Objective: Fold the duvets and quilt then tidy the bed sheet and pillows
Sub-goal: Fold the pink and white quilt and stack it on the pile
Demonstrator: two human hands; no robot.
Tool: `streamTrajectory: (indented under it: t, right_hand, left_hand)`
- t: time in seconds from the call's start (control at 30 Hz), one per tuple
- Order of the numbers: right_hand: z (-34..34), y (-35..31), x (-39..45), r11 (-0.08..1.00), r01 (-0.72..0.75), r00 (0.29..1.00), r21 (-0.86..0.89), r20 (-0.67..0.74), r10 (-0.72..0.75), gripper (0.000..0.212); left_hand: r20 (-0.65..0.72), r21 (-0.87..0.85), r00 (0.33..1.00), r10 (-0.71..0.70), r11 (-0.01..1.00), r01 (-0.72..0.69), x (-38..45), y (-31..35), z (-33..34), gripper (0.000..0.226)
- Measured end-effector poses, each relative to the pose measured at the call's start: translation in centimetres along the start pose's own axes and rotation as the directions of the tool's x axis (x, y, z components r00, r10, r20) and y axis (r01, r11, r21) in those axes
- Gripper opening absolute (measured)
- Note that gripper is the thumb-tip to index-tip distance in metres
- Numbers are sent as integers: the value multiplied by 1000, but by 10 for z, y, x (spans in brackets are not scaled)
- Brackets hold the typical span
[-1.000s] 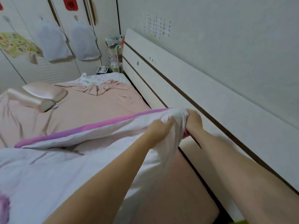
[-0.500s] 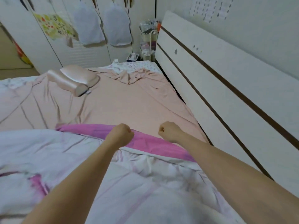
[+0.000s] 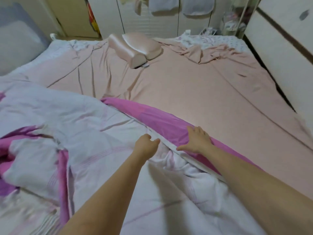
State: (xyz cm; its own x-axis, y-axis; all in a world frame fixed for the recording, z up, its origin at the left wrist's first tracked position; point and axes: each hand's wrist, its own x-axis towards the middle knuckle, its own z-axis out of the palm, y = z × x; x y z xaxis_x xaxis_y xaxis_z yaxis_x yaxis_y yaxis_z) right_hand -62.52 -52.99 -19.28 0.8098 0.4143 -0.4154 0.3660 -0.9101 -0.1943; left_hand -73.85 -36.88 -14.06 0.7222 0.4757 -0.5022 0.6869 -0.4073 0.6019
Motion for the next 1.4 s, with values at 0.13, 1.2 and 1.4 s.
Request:
streamTrajectory:
  t: [0.13, 1.2, 1.4]
  right_hand:
    - [47, 10, 36, 996, -58, 998, 64, -24, 59, 100]
    - [-199, -47, -214, 706, 330, 911, 627, -16, -411, 23]
    - [-207, -33, -248, 691, 575, 815, 438, -233, -530, 34]
  left_hand:
    - [-31, -259, 995, -97, 962, 85, 28, -21, 33, 68]
    - [235, -673, 971, -45, 713, 196, -219, 67, -127, 50]
    - [275, -919, 961, -18, 289, 268, -238, 129, -96, 48]
